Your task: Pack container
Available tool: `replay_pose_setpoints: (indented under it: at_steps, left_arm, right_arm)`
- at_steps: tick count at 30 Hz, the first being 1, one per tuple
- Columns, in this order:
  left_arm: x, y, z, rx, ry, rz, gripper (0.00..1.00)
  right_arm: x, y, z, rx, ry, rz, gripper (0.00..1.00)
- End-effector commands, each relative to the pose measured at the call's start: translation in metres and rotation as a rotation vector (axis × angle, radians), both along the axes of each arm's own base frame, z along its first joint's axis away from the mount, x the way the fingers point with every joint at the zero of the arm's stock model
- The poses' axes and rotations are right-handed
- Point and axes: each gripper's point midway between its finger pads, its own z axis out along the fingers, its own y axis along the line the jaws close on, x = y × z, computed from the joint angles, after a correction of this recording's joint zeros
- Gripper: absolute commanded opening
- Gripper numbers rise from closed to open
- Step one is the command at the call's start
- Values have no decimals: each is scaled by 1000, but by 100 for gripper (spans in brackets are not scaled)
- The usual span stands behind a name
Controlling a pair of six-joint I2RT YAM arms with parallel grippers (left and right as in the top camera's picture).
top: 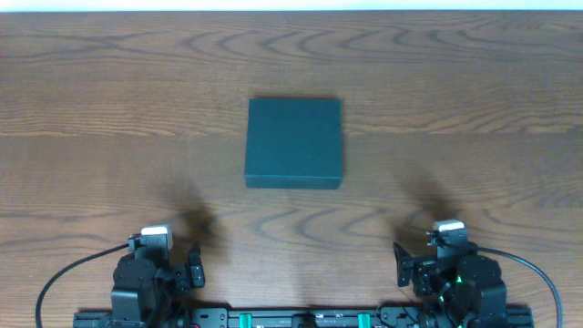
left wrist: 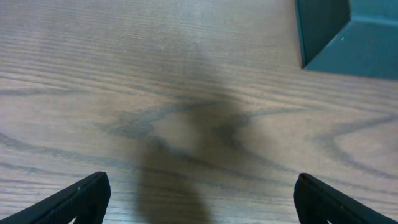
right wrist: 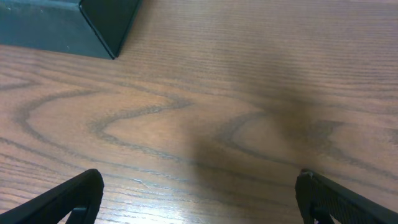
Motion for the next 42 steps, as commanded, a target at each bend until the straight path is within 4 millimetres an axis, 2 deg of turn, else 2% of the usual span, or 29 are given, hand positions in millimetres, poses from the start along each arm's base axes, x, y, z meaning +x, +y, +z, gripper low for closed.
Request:
replay_pose_setpoints:
  at_steps: [1,6,42]
  left_arm:
    - [-1,4,-3,86,4,-47,95]
    - [-6,3,-21,100,59,-72,95]
    - [-6,3,-20,101,60,-71,95]
  right_arm:
    - [-1,1,-3,-5,6,12,99]
    - [-1,1,-3,-5,6,12,99]
    - [-1,1,-3,-5,6,12,99]
